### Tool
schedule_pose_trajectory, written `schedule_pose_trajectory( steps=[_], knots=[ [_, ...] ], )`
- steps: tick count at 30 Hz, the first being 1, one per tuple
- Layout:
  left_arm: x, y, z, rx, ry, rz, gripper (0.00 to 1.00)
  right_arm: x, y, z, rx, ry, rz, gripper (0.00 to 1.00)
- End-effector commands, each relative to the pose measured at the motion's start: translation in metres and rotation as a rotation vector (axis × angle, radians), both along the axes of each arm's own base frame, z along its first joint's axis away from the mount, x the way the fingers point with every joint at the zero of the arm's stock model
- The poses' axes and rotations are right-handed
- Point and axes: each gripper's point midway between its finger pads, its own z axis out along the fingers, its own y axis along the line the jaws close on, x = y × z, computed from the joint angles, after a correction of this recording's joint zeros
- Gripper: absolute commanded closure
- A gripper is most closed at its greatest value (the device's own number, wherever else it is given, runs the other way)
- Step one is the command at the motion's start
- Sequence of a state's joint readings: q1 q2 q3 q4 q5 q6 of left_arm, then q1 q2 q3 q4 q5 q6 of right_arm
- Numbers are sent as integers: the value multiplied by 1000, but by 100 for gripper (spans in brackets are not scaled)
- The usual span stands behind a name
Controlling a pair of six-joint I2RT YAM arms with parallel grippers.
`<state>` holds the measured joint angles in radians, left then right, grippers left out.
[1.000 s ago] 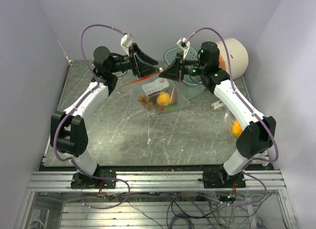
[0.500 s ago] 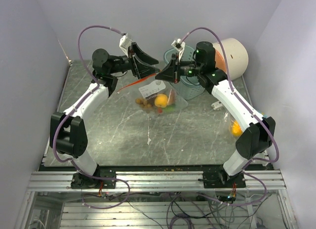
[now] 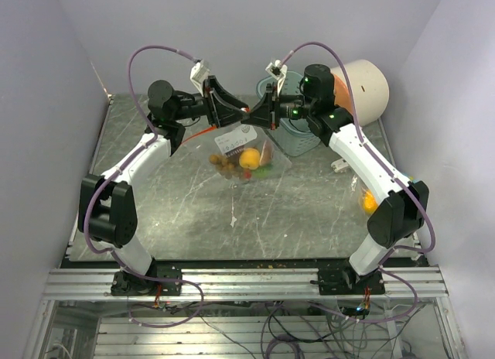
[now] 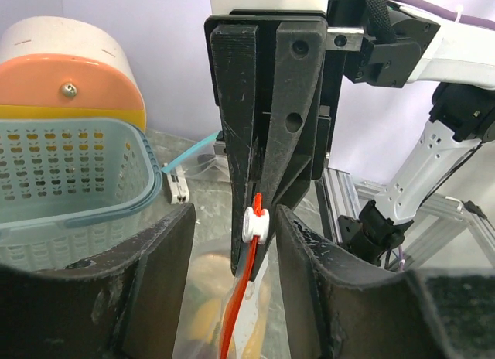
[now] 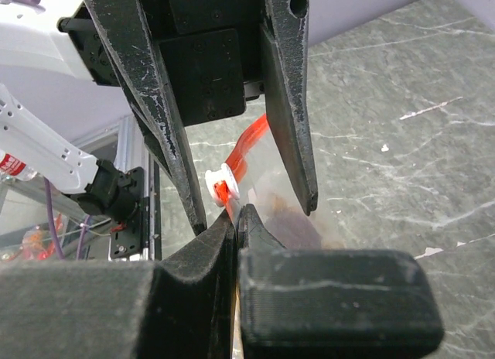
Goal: Open the zip-top bag and remove the fake food
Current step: Unzip the zipper food storage bag at the center of the board.
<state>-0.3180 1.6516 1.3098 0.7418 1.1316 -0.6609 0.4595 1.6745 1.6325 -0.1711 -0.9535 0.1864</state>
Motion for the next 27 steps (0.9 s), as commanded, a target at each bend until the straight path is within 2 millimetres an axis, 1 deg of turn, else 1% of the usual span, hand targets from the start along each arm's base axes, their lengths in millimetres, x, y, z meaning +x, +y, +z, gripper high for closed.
schedule_pose_trajectory(
  steps=[1, 5, 7, 10, 13, 14, 18, 27],
  knots=[
    [-17, 2, 17, -14, -70, -26, 46, 3, 2, 15, 23, -41, -2, 100],
    [-14, 2, 13, -13, -48, -23, 61, 4, 2, 16, 23, -46, -2, 100],
    [-15, 2, 17, -29, -46, -31, 65, 4, 2, 15, 18, -43, 1, 100],
    [-16, 4, 22, -52, -36, -45, 74, 3, 2, 13, 16, -42, 0, 100],
    [-18, 6, 23, -68, -28, -55, 89, 1, 1, 13, 16, -41, 0, 100],
    [-18, 7, 23, -74, -24, -60, 92, 1, 1, 13, 16, -41, -1, 100],
    [-23, 13, 26, -92, -31, -74, 93, 0, 0, 15, 16, -48, -5, 100],
    [-27, 29, 20, -66, -38, -56, 93, 6, -2, 24, 40, -67, -46, 100]
  ],
)
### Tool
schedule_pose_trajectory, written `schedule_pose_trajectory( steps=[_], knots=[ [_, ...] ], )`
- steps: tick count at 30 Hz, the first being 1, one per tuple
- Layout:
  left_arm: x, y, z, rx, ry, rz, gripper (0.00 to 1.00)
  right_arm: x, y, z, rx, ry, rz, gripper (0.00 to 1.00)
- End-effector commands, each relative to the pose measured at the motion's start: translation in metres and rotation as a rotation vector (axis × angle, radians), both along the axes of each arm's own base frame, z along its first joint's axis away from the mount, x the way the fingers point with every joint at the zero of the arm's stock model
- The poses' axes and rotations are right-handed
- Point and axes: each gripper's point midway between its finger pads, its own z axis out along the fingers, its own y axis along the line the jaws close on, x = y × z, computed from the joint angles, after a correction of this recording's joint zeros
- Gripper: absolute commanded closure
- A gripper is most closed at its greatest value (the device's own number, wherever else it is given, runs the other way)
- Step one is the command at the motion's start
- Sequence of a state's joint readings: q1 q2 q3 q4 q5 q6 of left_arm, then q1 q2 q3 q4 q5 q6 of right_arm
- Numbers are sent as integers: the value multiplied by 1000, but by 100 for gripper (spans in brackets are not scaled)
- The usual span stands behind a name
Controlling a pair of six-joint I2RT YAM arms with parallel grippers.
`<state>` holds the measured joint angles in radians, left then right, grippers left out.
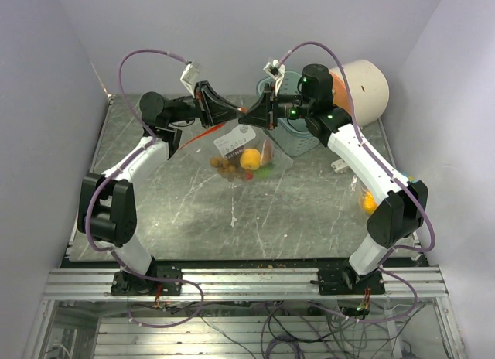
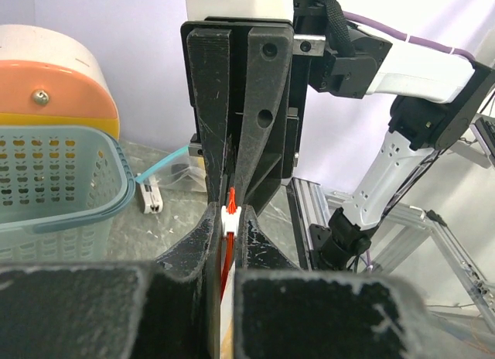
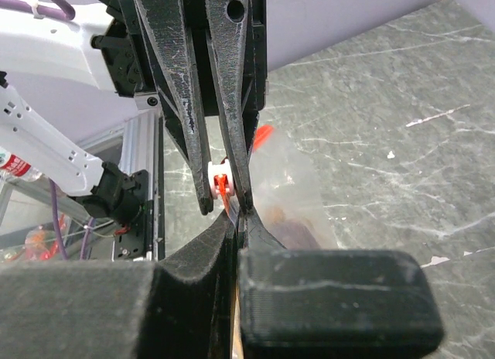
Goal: Open the zip-top bag and remove the fake food
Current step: Unzip the zipper food storage bag at the center of the board.
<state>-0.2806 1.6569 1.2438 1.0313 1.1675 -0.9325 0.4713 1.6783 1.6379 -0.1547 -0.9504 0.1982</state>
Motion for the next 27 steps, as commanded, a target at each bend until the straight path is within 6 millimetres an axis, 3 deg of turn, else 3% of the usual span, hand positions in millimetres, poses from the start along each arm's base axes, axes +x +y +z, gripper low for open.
schedule_pose_trajectory(
  steps=[1, 14, 20, 23, 24, 27],
  knots=[
    [-13, 17, 10, 1, -87, -2, 93, 10, -8, 22, 36, -64, -60, 100],
    [-21, 37, -15, 18, -27, 25, 93, 32, -32, 47, 149, -62, -144, 100],
    [-20, 41, -16, 38, -19, 48, 93, 28, -28, 49, 187, -31, -132, 100],
    [-11, 41, -22, 73, -7, 96, 93, 29, -23, 50, 203, -19, -163, 100],
    [-4, 42, -26, 94, -24, 131, 93, 30, -19, 49, 202, -15, -181, 92],
    [7, 46, -34, 153, -32, 200, 93, 26, 3, 48, 204, -18, -190, 51]
  ],
)
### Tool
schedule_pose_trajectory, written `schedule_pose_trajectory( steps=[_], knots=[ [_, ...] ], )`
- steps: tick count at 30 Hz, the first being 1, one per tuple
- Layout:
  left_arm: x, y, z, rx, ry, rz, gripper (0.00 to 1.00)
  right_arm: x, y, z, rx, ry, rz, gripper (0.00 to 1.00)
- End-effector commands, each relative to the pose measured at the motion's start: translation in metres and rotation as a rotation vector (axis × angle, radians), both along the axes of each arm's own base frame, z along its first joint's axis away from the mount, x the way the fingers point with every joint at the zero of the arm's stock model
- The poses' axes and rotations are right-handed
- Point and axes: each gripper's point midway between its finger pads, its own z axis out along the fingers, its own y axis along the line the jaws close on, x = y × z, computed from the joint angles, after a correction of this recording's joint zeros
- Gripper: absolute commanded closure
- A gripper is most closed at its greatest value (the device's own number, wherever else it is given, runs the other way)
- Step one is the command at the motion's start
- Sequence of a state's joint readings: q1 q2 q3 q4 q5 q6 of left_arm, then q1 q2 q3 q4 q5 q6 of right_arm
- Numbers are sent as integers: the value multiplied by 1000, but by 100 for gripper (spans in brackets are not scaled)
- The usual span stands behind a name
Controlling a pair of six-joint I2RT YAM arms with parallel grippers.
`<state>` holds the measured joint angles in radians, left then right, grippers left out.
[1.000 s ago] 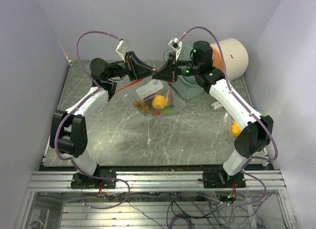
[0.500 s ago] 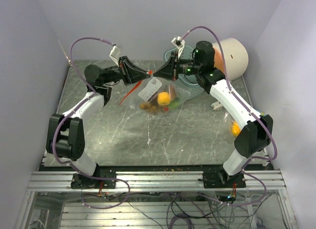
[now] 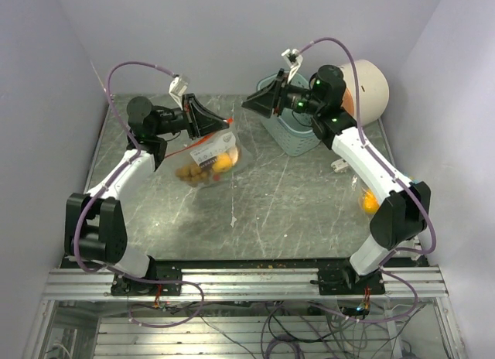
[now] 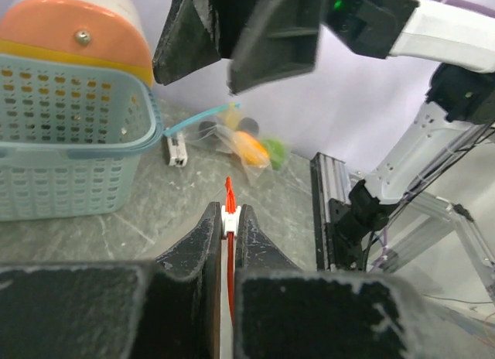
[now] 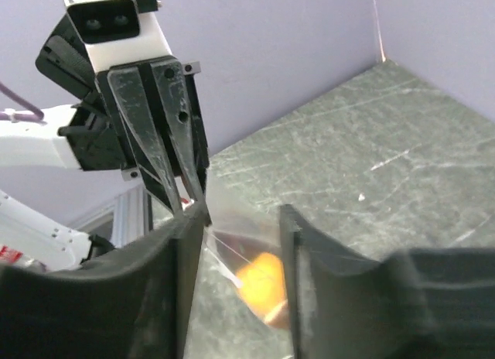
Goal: Open the zip-top bag and remove the fake food
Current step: Unzip the zipper food storage bag at the center of the board.
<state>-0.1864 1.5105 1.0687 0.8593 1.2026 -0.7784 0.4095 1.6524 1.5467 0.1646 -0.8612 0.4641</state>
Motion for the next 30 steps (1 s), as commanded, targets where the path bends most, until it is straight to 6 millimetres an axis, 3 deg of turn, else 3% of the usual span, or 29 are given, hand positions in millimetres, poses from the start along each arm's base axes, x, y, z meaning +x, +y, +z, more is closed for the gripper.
schedule_pose_trajectory(
  steps=[1, 2, 4, 7, 11, 18, 24, 27, 30],
  knots=[
    [17, 7, -1, 92, -72, 116, 93, -8, 29, 15, 35, -36, -37, 37],
    [19, 8, -2, 102, -57, 128, 93, -11, 40, 15, 41, -25, -44, 30],
    [25, 9, -2, 108, -45, 164, 93, -1, 50, 10, 83, 35, -140, 25],
    [33, 13, -1, 101, -36, 235, 93, 4, 59, 11, 169, 102, -215, 25],
    [38, 15, 12, 27, -34, 288, 93, 17, 66, 8, 149, 121, -285, 24],
    [47, 22, 28, -21, -33, 374, 93, 44, 57, -14, 217, 300, -450, 26],
    [59, 34, 26, -1, -6, 511, 93, 50, 79, -21, 247, 375, -445, 26],
    [59, 24, 24, -18, 24, 494, 93, 55, 90, -30, 247, 393, -426, 31],
    [61, 18, 22, -23, 20, 515, 93, 55, 96, -30, 231, 377, -400, 50]
  ],
)
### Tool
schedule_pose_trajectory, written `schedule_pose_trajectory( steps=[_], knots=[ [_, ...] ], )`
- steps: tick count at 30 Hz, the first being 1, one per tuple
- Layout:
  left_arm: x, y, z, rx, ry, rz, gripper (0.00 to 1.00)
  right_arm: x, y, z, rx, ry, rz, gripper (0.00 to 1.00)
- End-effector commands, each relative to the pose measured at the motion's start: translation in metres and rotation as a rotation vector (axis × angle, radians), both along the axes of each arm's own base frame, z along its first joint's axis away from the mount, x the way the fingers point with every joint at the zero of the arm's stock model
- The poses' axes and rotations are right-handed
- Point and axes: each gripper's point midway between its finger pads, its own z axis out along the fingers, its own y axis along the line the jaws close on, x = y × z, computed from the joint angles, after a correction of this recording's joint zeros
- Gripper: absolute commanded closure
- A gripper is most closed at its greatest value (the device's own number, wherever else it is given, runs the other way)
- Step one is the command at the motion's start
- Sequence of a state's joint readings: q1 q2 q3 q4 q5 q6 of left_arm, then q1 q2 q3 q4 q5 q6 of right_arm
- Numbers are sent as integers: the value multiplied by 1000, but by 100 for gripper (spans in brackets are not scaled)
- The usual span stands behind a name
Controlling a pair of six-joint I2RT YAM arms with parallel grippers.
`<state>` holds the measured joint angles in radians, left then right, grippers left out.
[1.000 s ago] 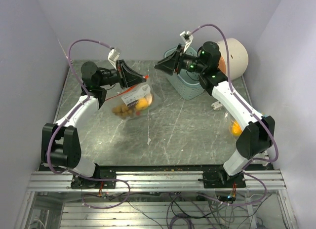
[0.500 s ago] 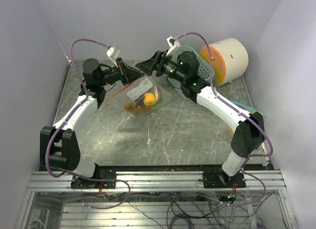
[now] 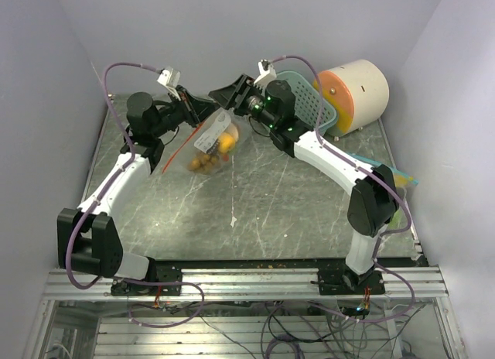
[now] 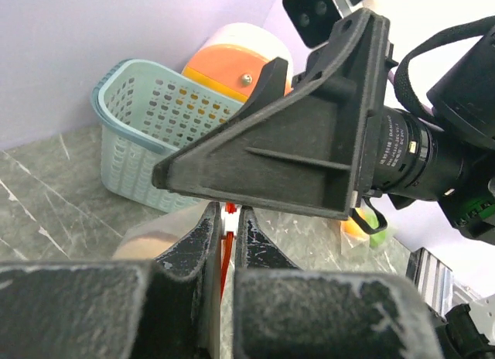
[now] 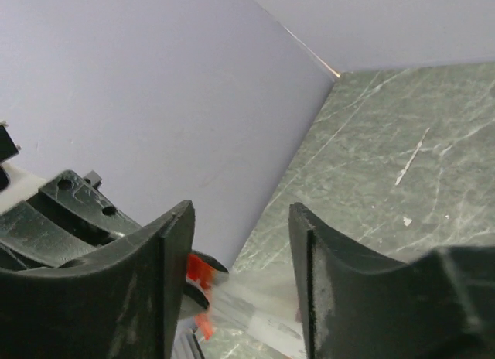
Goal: Open the zip-top bag and remove the fake food
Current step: Unzip the zipper food storage bag at the center of the board.
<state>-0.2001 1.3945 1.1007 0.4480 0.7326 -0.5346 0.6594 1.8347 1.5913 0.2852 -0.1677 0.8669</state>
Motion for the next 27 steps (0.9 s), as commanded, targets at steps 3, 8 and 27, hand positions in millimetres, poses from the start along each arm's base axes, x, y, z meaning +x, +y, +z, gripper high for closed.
schedule_pose_trajectory(
  steps=[3, 8, 27],
  knots=[
    [13, -3, 4, 10, -43, 100, 93, 1, 11, -2, -4, -12, 34, 72],
    [21, 0, -1, 44, -19, 137, 93, 2, 10, -4, -6, -15, 50, 100],
    [-2, 11, -35, 91, 55, 163, 93, 20, -49, -8, -5, 20, -31, 100]
  ],
)
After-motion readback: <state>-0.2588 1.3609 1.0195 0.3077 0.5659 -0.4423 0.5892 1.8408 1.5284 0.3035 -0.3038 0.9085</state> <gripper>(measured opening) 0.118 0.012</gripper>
